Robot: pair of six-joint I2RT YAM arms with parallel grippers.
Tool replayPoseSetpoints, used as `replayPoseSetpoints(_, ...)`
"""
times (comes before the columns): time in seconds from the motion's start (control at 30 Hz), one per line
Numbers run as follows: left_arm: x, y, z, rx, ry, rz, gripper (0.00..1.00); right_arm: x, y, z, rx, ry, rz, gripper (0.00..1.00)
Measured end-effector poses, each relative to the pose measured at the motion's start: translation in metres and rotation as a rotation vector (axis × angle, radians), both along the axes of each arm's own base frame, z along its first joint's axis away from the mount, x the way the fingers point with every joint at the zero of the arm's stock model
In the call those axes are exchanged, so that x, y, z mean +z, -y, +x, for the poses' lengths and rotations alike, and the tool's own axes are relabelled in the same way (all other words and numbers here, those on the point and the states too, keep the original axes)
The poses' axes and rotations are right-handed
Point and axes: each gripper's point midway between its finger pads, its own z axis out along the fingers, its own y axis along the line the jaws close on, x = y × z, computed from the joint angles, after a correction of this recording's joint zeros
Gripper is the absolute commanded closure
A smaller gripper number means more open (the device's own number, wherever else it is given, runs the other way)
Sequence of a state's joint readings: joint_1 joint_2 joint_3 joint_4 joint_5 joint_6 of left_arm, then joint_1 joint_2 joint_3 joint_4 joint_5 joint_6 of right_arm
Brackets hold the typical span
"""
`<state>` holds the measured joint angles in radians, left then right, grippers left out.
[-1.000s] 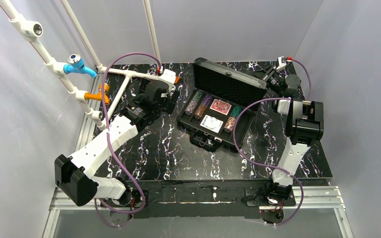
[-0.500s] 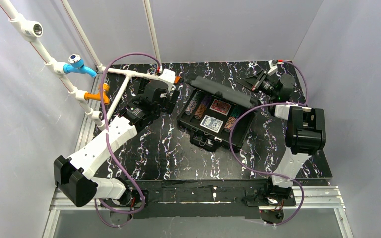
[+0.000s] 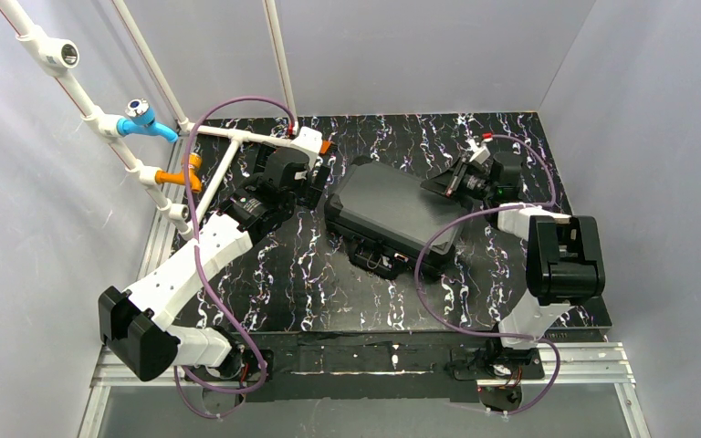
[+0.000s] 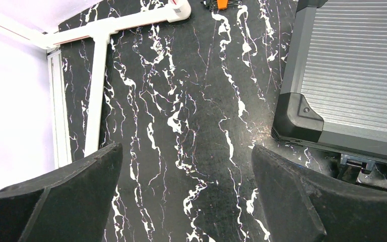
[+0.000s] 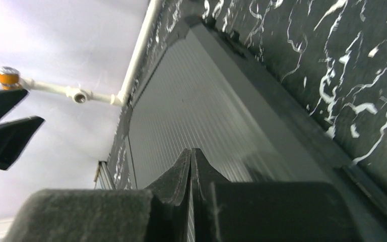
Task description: Pack up texas hold em set
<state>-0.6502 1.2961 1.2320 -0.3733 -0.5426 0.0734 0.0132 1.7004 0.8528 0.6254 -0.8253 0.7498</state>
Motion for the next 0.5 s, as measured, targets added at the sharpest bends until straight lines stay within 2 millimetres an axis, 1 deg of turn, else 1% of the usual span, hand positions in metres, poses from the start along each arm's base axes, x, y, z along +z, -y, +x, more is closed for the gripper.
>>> replayPoseSetpoints(0.03,0.0,0.0,0.0,0.001,0.0,-0.001,0.01,-0.005,-0.004,-0.004,0.005,-0.019,-0.02,0.65)
replayPoseSetpoints(0.1,0.0,0.0,0.0,0.001,0.0,-0.003,0.01,-0.012,-0.01,-0.011,0.011,-0.036,-0.069,0.46)
replayPoseSetpoints(0.17,0.0,0.0,0.0,0.001,0.0,-0.004,0.01,-0.017,-0.014,-0.017,0.013,-0.045,-0.12,0.35)
replayPoseSetpoints(0.23,0.0,0.0,0.0,0.002,0.0,-0.006,0.01,-0.013,-0.015,-0.019,0.009,-0.027,-0.161,0.28)
replayPoseSetpoints(0.3,0.0,0.0,0.0,0.002,-0.001,-0.007,0.01,-0.009,-0.011,-0.016,-0.02,-0.017,-0.208,0.23)
replayPoseSetpoints(0.5,-0.001,0.002,-0.001,0.003,-0.004,-0.025,0.01,-0.008,0.011,0.003,-0.139,-0.044,-0.343,0.18)
